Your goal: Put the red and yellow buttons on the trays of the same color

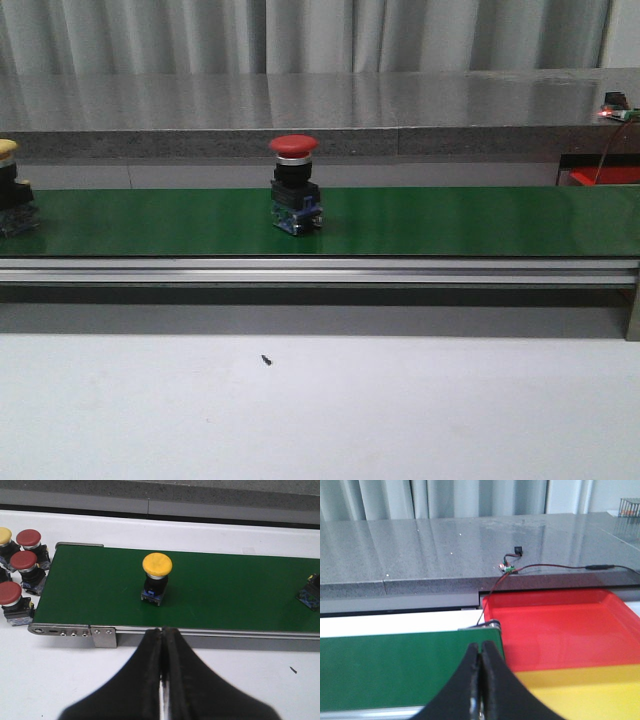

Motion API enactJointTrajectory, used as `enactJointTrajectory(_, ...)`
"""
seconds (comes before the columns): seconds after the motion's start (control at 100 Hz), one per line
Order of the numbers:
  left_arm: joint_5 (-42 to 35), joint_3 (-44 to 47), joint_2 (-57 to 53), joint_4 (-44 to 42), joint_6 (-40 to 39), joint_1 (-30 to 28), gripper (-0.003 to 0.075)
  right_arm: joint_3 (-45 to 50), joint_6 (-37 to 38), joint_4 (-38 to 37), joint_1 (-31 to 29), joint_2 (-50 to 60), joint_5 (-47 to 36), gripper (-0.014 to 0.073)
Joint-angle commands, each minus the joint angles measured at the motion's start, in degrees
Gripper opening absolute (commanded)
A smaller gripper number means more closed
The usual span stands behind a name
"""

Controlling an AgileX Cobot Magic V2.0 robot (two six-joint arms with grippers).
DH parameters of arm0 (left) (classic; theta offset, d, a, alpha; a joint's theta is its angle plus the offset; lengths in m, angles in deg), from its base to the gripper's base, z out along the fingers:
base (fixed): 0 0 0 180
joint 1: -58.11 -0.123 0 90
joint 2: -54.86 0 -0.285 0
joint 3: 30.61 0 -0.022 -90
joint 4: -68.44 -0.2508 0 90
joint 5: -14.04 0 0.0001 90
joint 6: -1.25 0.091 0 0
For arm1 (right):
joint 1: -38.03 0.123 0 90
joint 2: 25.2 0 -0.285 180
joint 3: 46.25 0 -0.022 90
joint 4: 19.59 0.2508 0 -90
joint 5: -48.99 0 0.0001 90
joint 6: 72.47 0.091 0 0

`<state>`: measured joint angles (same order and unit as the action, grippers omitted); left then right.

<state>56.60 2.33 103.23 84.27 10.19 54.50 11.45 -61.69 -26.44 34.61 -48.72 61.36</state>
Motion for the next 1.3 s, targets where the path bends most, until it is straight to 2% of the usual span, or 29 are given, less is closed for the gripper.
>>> enactJointTrajectory(0.0, -4.23, -1.39, -0.15, 1.33, -0.13, 0.44, -0.002, -2.63, -0.14, -1.15, 0.18, -3.8, -9.92, -0.0106)
enactJointTrajectory(0.07, -4.23, -1.39, -0.15, 1.33, -0.13, 0.44, -0.002, -5.64, -0.14, -1.15, 0.18, -7.13, -9.24, -0.0106)
enactJointTrajectory(0.21, -4.3, -1.39, -0.15, 1.33, -0.13, 0.44, -0.002, -16.46, -0.14, -1.15, 1.63, -16.18, 1.72, -0.0104)
enactJointTrajectory(0.53, -4.36, -1.39, -0.15, 0.84, -0.13, 0.44, -0.002, -38.98, -0.75, -1.15, 14.85, -39.67, 16.93, -0.0087)
enactJointTrajectory(0.58, -4.36, -1.39, -0.15, 0.84, -0.13, 0.44, -0.002, -41.87, -0.75, -1.15, 17.12, -43.05, 18.88, -0.0041)
enactJointTrajectory(0.63, -4.36, -1.39, -0.15, 0.84, -0.13, 0.44, -0.002, -44.74, -0.75, -1.15, 19.25, -46.36, 20.97, 0.0041)
enactJointTrajectory(0.8, -4.36, -1.39, -0.15, 0.84, -0.13, 0.44, -0.002, -54.65, -0.75, -0.06, 25.69, -57.46, 28.36, 0.0508)
enactJointTrajectory(0.87, -4.36, -1.39, -0.15, 0.84, -0.13, 0.44, -0.002, -58.94, -0.75, -0.01, 28.14, -61.94, 32.21, 0.0622)
enactJointTrajectory(1.08, -4.36, -1.39, -0.15, 0.58, -0.13, 0.44, -0.002, -70.25, -0.81, -0.06, 34.03, -73.5, 41.47, 0.0605)
enactJointTrajectory(1.29, -4.36, -1.39, -0.15, 0.2, -0.13, 0.44, -0.002, -77.65, -3.31, 3.3, 34.98, -81.98, 48.05, 0.0605)
